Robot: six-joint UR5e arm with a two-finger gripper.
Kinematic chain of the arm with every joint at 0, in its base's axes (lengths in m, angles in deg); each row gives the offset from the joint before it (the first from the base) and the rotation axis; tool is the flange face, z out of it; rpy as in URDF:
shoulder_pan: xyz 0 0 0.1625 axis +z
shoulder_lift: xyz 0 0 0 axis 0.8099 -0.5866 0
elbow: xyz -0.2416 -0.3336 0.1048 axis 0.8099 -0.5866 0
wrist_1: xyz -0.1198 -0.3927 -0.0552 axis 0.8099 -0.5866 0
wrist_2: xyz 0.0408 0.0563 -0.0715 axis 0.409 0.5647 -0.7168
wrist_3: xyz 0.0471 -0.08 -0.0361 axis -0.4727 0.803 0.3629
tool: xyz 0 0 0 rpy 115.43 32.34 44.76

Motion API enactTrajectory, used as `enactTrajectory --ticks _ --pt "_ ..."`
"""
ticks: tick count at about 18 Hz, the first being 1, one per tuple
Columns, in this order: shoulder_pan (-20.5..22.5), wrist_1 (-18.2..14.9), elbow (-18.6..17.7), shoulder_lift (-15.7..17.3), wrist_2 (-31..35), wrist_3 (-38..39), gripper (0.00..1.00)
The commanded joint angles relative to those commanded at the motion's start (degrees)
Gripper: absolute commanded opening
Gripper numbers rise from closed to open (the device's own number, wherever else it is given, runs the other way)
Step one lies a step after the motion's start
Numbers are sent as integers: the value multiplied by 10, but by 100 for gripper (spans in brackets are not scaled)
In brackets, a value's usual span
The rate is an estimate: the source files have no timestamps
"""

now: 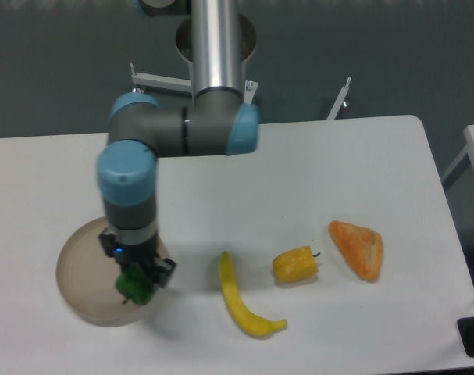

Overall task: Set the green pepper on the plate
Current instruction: 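Lower the green pepper onto the center of the beige plate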

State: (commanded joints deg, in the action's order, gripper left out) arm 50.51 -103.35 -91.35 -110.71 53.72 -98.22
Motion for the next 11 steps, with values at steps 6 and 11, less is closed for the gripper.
enactTrajectory --ticks 6,11 --pt "-10 3 -36 4 9 9 43" --pt "-18 4 -52 4 17 13 43"
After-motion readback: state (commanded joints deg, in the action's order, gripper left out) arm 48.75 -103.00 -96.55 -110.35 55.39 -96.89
